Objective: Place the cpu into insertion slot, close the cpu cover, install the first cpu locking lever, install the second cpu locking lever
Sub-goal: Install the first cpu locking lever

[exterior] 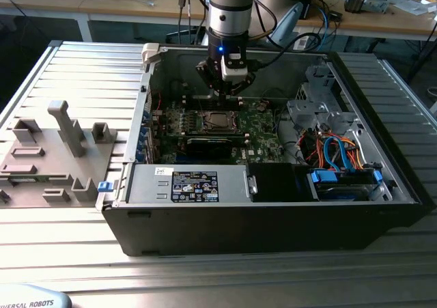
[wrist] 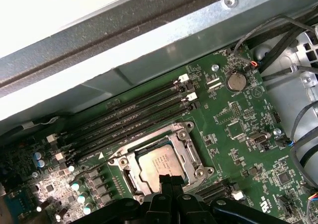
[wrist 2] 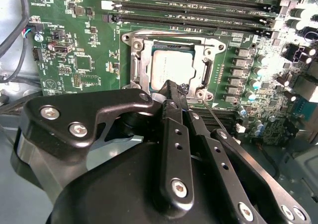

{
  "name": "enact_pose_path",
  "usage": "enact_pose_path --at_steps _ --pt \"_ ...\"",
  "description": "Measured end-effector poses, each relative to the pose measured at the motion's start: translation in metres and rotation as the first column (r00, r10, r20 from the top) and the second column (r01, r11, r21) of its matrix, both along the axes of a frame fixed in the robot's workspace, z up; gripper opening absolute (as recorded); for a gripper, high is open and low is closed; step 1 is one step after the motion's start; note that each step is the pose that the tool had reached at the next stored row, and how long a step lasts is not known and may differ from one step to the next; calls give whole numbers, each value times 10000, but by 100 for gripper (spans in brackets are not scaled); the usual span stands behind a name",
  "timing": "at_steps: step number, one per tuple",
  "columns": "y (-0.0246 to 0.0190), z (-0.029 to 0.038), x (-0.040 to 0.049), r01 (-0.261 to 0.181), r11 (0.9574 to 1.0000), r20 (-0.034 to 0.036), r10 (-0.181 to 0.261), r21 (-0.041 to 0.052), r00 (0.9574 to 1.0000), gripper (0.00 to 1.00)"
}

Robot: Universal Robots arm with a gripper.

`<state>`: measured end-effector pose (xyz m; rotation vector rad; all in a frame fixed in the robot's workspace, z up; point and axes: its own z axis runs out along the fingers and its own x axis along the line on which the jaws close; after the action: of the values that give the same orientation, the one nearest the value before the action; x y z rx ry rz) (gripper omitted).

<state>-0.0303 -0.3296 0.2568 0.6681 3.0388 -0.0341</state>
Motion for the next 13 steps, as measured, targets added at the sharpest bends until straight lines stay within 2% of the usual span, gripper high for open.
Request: enact_pose_path --at_steps 13 --pt "0 0 0 -318 9995 0 318 -1 9995 11"
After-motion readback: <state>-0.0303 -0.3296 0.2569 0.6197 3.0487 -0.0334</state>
